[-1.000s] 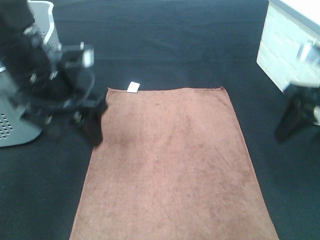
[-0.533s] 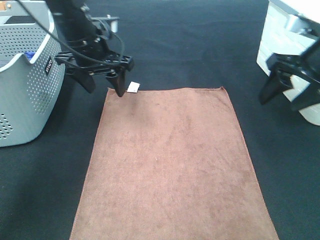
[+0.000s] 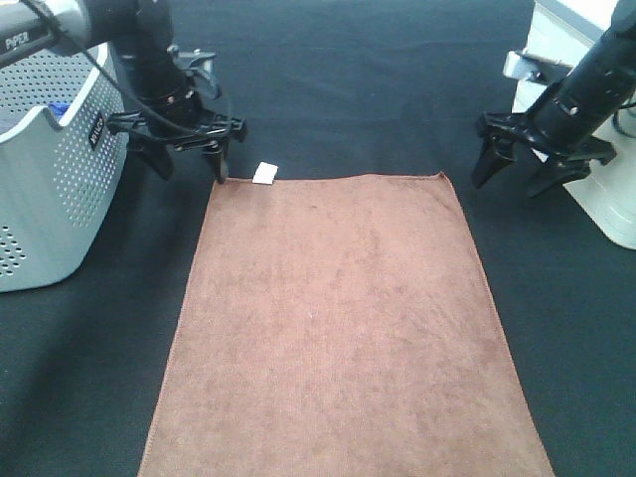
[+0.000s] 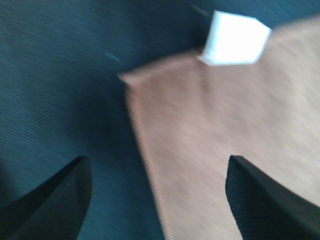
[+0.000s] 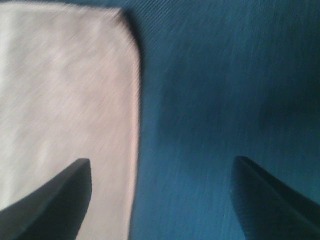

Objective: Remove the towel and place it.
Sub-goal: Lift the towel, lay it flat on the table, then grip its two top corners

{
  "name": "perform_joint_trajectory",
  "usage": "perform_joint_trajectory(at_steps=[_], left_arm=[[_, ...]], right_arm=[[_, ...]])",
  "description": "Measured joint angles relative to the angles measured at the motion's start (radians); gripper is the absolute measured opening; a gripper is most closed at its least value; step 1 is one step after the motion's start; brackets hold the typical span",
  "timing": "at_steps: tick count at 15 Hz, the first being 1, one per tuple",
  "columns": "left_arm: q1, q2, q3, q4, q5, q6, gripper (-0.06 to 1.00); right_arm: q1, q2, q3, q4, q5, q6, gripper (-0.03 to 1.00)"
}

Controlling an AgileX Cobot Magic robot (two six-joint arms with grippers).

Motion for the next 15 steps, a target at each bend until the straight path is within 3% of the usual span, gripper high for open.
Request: perform_joint_trajectory(at_steps=[6, 12, 15], left_arm=[[0.027, 0.047, -0.001, -0.079, 0.007, 0.048, 0.70], [0.027, 0.083, -0.017, -0.103, 0.014, 0.051, 0.70], [0.028, 0.089, -0.020, -0.105, 0.015, 0.051, 0.70]], right_arm=[[0.000, 0.137, -0.114, 0.011, -0.041, 0.000, 0.75], [0.065, 0.162, -0.123, 0.020, -0.134, -0.032, 0.75], [0.064, 0.172, -0.132, 0.018, -0.134, -0.007, 0.75]])
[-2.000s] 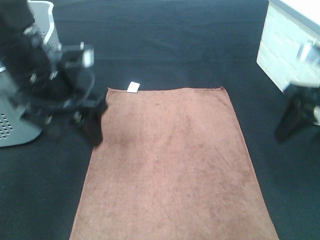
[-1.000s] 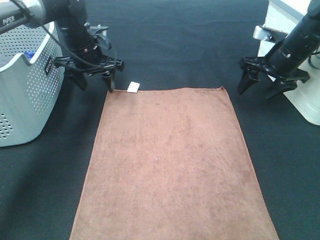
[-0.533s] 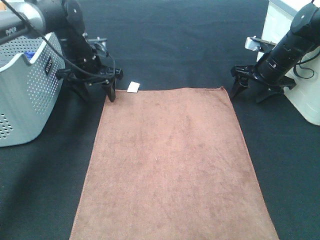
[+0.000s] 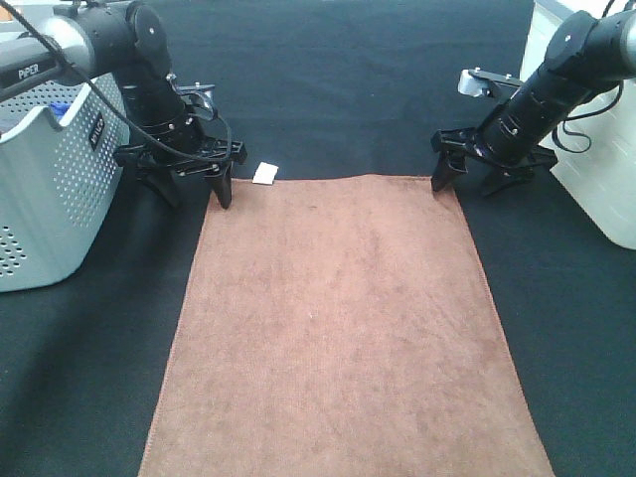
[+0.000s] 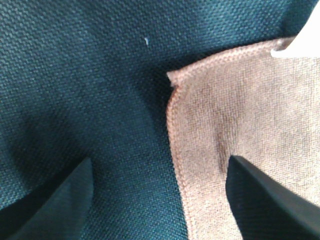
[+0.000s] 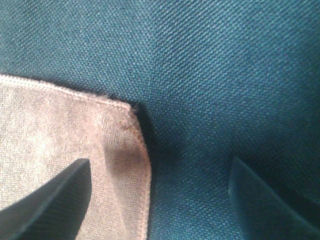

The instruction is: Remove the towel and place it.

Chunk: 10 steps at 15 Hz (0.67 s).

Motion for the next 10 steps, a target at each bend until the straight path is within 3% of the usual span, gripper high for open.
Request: perform_joint_trajectory(at_steps=[6, 10], left_arm=[[-0.001, 0.000, -0.001, -0.054, -0.002, 0.006, 0.70], [-0.066, 0.003, -0.001, -0.079, -0.055, -0.040, 0.67]], right_arm=[[0.024, 0.013, -0.010, -0.026, 0.004, 0.001, 0.75], [0.105, 0.021, -0.013, -0.142, -0.064, 0.008, 0.72]])
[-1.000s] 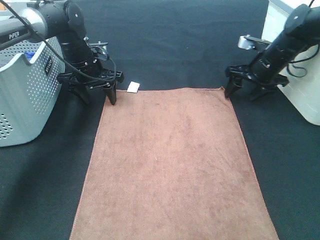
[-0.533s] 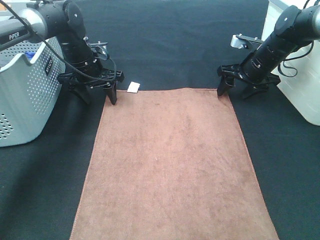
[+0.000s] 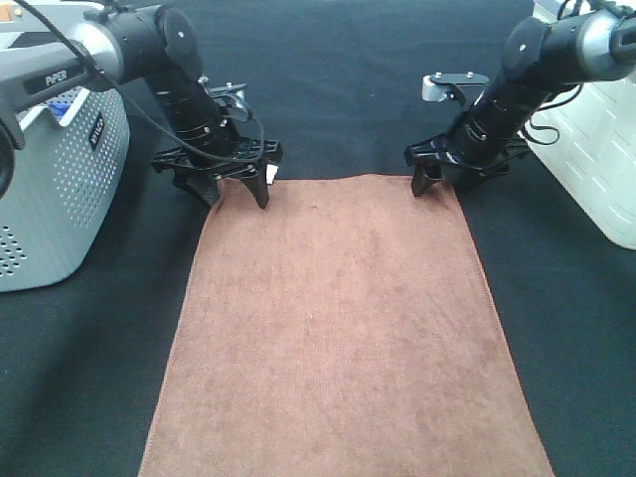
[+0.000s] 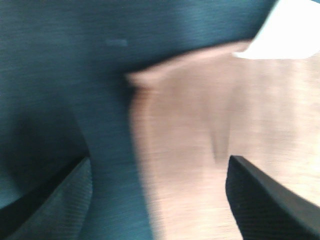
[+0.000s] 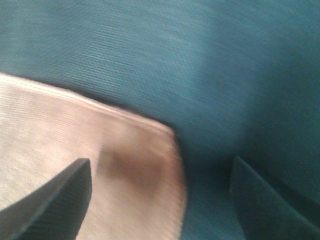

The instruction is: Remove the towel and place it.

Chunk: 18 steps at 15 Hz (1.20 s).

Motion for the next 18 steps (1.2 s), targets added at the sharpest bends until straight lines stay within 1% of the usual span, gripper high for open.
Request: perform_joint_trajectory(at_steps=[2, 3, 4, 6, 7, 8, 9, 11, 13, 15, 16, 18], left_arm=[[0.000, 0.002, 0.000, 0.006, -0.001, -0.015, 0.60], [0.000, 0.003, 0.000, 0.022, -0.001, -0.023, 0.53], [0.000, 0.004, 0.000, 0.046, -0.001, -0.033, 0.43], [0.000, 0.006, 0.000, 0.086, 0.000, -0.037, 0.16], [0.000, 0.006, 0.000, 0.091, 0.000, -0.035, 0.04], [0.000, 0.006, -0.002, 0.091, -0.001, -0.030, 0.01], [0.000, 0.015, -0.030, 0.088, 0.007, -0.028, 0.01], [-0.003, 0.032, -0.077, 0.090, 0.008, -0.025, 0.01], [-0.009, 0.039, -0.130, 0.103, 0.009, -0.030, 0.01], [-0.009, 0.039, -0.155, 0.108, 0.011, -0.036, 0.01], [-0.009, 0.039, -0.200, 0.134, 0.012, -0.038, 0.01], [-0.009, 0.039, -0.229, 0.169, -0.013, -0.040, 0.01]], right_arm=[[0.001, 0.003, -0.001, -0.039, -0.008, 0.022, 0.62], [0.001, 0.003, -0.001, -0.061, -0.013, 0.029, 0.54], [0.001, 0.003, -0.001, -0.080, -0.016, 0.031, 0.43], [-0.001, 0.004, -0.016, -0.101, -0.008, 0.042, 0.23], [-0.002, 0.004, -0.022, -0.097, -0.001, 0.044, 0.13], [0.001, 0.004, -0.024, -0.090, 0.006, 0.044, 0.04], [0.001, 0.003, -0.024, -0.082, 0.008, 0.044, 0.01], [0.001, 0.001, -0.032, -0.068, 0.018, 0.045, 0.01], [0.007, 0.007, -0.071, -0.047, 0.043, 0.045, 0.01], [0.010, 0.008, -0.100, -0.045, 0.048, 0.045, 0.01], [0.010, 0.006, -0.165, -0.040, 0.049, 0.045, 0.01], [0.010, 0.006, -0.203, -0.052, 0.022, 0.045, 0.01]])
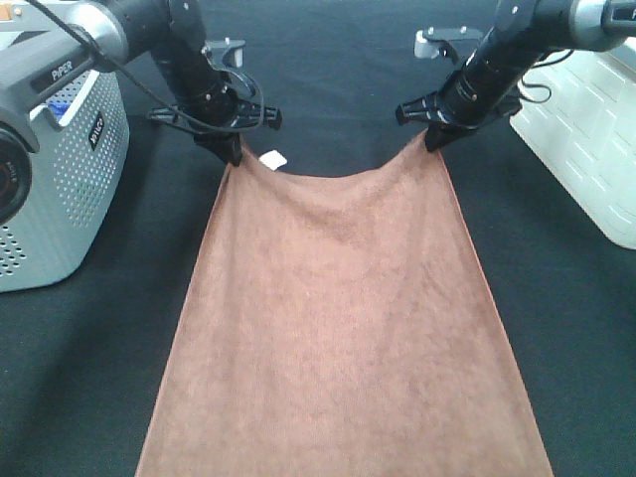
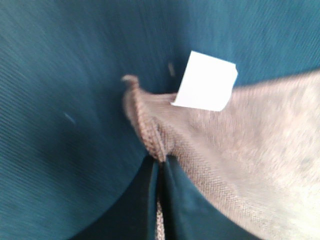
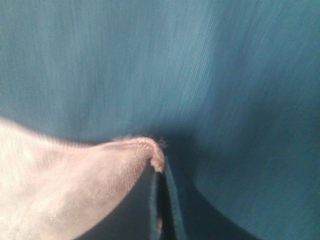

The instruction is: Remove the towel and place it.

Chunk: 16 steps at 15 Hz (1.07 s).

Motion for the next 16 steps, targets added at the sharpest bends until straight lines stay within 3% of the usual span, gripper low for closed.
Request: perform_joint_trajectory(at_steps=[7, 16], left_arm=[[0.016, 0.002, -0.002, 0.059, -0.325, 0.009, 0.01], [0.017, 0.003, -0.002, 0.102, -0.543, 0.019, 0.01]], right_arm=[[0.000, 0.004, -0.049, -0.072, -0.231, 0.000, 0.01], [0.000, 0.071, -0.119, -0.074, -0.320, -0.001, 0.01]])
